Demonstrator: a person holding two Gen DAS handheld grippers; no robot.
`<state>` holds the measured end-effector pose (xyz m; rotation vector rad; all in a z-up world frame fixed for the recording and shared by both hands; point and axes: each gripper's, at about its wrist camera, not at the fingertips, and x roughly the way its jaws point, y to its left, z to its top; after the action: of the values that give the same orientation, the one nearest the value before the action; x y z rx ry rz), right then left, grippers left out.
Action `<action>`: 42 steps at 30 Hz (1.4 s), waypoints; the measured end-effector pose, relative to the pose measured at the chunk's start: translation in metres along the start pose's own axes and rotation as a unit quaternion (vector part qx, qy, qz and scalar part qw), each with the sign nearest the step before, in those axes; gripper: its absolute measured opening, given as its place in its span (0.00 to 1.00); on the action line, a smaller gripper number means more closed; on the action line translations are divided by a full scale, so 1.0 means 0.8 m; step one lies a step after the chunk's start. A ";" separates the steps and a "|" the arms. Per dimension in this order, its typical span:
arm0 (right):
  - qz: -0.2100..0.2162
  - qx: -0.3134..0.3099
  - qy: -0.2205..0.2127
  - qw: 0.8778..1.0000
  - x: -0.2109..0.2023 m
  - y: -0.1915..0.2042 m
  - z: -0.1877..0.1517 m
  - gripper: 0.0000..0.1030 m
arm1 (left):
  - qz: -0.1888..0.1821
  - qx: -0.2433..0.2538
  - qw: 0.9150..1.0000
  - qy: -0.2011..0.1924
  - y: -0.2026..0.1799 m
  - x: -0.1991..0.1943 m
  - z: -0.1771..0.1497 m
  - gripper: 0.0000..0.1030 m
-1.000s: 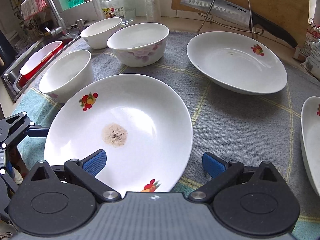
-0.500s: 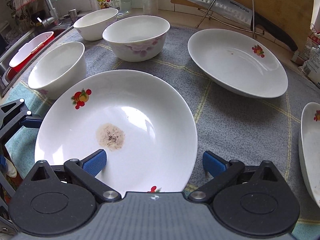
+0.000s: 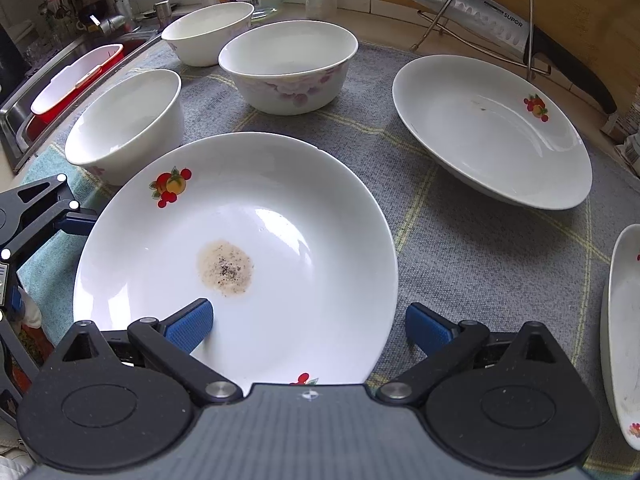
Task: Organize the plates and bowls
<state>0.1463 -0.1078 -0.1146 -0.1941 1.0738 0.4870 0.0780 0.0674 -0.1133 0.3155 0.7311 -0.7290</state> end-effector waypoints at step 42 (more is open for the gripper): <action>0.228 0.043 0.034 0.972 0.018 -0.069 0.053 0.97 | 0.010 0.042 0.999 0.006 -0.009 -0.002 0.006 1.00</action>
<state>0.2117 -0.1355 -0.1118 0.1181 1.2079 0.8485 0.0748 0.0604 -0.1090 0.4039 0.7087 -0.7419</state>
